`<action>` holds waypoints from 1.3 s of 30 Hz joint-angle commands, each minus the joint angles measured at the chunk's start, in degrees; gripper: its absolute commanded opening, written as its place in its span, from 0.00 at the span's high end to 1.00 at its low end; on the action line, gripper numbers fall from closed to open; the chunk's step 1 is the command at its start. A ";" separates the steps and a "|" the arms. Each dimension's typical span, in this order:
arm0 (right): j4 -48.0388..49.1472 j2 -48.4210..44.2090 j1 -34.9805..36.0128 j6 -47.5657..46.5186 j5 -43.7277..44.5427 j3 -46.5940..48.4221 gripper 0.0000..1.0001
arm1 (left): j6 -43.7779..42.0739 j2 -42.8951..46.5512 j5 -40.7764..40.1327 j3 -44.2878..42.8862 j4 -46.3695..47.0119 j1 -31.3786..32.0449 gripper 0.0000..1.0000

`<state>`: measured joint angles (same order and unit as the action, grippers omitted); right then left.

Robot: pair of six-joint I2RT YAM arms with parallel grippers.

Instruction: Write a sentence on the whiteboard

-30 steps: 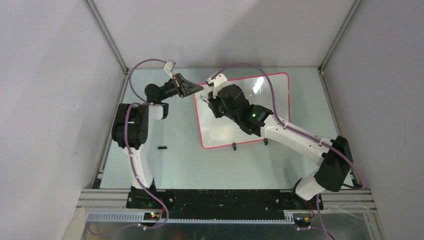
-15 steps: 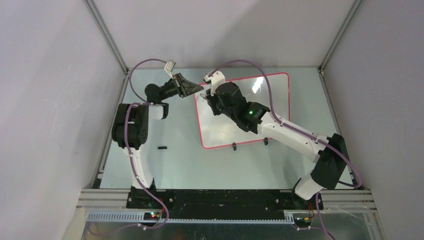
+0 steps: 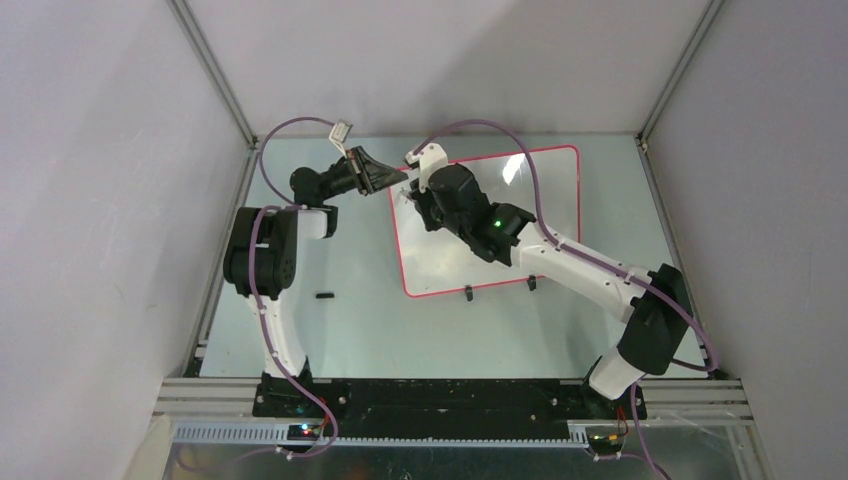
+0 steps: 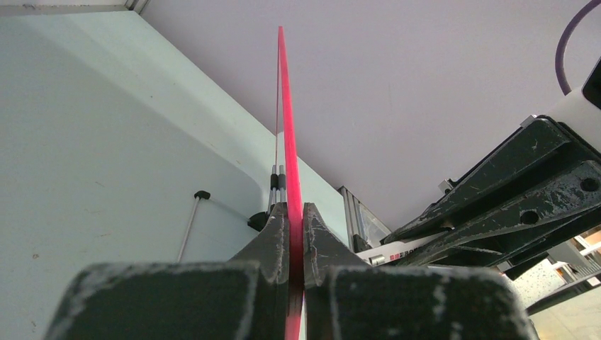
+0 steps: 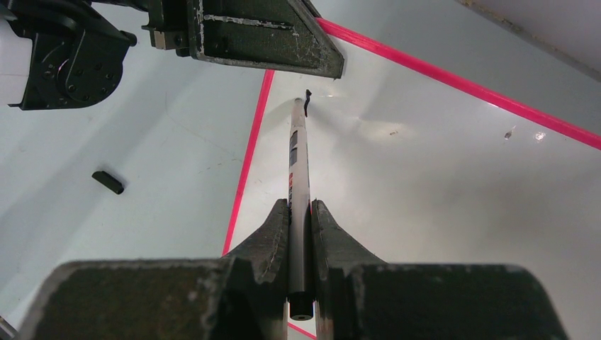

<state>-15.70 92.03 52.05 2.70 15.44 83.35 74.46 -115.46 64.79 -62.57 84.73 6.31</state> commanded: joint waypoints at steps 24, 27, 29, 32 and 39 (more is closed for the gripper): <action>0.58 1.02 -0.41 -0.45 2.94 3.98 1.00 | -1.59 3.84 1.08 -0.36 3.07 1.45 1.00; 0.06 1.27 -0.45 -0.42 3.09 4.11 1.00 | -1.59 3.84 1.04 -0.30 3.07 1.43 1.00; -0.21 1.29 -0.43 -0.44 3.04 4.06 1.00 | -1.59 3.92 1.04 -0.29 3.07 1.43 1.00; -0.51 1.22 -0.41 -0.58 3.10 3.97 1.00 | -1.57 3.84 1.04 -0.33 3.07 1.44 1.00; -1.39 1.37 -0.44 -0.36 3.08 3.86 1.00 | -1.55 3.99 1.15 -0.27 3.07 1.43 1.00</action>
<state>-16.27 92.73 51.90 2.72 17.17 84.88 74.37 -115.39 64.79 -62.57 84.71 6.37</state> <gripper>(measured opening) 0.149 0.045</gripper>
